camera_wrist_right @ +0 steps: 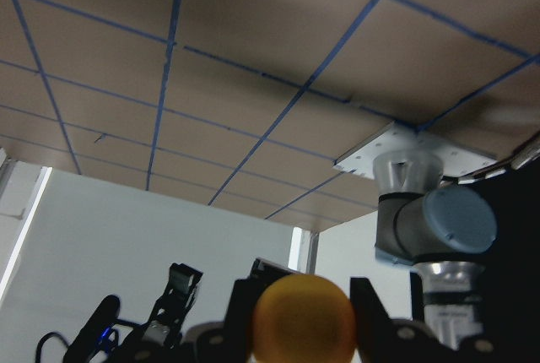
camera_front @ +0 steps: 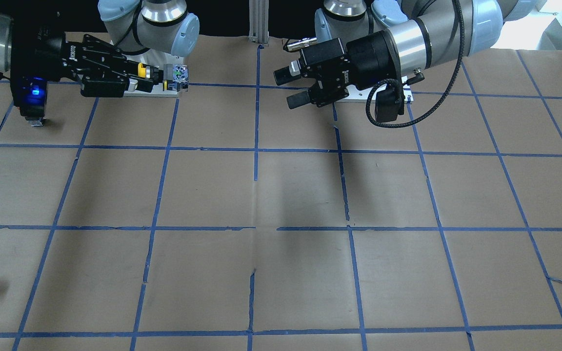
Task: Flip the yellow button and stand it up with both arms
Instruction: 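Open the left gripper and withdraw it while the right gripper carries the button away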
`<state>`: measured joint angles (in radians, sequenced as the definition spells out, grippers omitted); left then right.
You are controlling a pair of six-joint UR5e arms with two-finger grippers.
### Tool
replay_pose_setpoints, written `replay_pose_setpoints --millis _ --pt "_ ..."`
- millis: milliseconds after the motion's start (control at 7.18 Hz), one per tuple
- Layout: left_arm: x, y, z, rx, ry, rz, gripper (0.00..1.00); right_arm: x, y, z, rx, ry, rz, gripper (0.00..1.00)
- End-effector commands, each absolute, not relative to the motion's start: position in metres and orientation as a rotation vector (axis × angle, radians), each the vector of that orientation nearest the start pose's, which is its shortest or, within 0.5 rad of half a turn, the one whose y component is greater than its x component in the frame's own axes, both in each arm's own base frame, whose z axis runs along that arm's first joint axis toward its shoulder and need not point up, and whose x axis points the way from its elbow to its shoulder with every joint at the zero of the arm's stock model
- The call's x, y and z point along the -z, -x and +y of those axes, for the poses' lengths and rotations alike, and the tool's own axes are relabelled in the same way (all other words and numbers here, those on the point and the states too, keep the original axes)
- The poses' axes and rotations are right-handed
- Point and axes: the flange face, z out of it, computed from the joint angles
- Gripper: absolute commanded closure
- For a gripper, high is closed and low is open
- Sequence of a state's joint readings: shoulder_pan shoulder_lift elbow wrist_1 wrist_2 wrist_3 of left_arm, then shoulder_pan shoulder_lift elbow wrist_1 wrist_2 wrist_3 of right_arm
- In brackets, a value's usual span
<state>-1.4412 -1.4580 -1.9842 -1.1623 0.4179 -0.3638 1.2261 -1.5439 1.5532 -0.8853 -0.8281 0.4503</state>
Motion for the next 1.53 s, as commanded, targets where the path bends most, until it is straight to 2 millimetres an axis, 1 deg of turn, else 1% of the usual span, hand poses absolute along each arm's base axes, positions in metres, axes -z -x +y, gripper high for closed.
replay_pose_setpoints --millis 0,139,278,418,557,696,835,975,1114,1253,1392 --pt "-0.422 0.138 -0.462 -0.051 -0.452 -2.169 0.01 -0.449 -0.008 -0.484 -0.704 -0.998 2.409 0.93" --pt "-0.427 0.128 -0.468 -0.104 -0.47 -2.32 0.01 -0.445 0.008 -0.488 -0.612 -0.827 2.622 0.93" --pt "-0.428 0.12 -0.473 -0.142 -0.48 -2.458 0.01 -0.439 0.021 -0.491 -0.536 -0.628 2.786 0.93" --pt "-0.428 0.113 -0.476 -0.184 -0.419 -2.538 0.01 -0.438 0.029 -0.498 -0.437 -0.396 2.871 0.93" --pt "-0.426 0.103 -0.48 -0.213 -0.355 -2.658 0.0 -0.433 0.048 -0.504 -0.412 -0.292 2.96 0.93" --pt "-0.427 0.096 -0.483 -0.212 -0.267 -2.778 0.0 -0.422 0.086 -0.513 -0.361 -0.146 2.995 0.93" --pt "-0.441 0.093 -0.486 -0.185 -0.169 -2.917 0.0 -0.402 0.129 -0.516 -0.298 -0.06 3.0 0.93" --pt "-0.46 0.106 -0.496 -0.119 -0.102 -3.037 0.0 -0.387 0.145 -0.516 -0.217 0.075 3.076 0.93" --pt "-0.478 0.131 -0.511 -0.073 0.011 -3.128 0.0 -0.361 0.149 -0.515 -0.128 0.205 3.123 0.93" --pt "-0.494 0.152 -0.515 -0.084 0.081 -3.136 0.0 -0.342 0.171 -0.506 -0.042 0.254 3.157 0.93" --pt "-0.505 0.151 -0.501 -0.084 0.082 -3.136 0.0 -0.323 0.192 -0.494 0.016 0.302 3.183 0.93"
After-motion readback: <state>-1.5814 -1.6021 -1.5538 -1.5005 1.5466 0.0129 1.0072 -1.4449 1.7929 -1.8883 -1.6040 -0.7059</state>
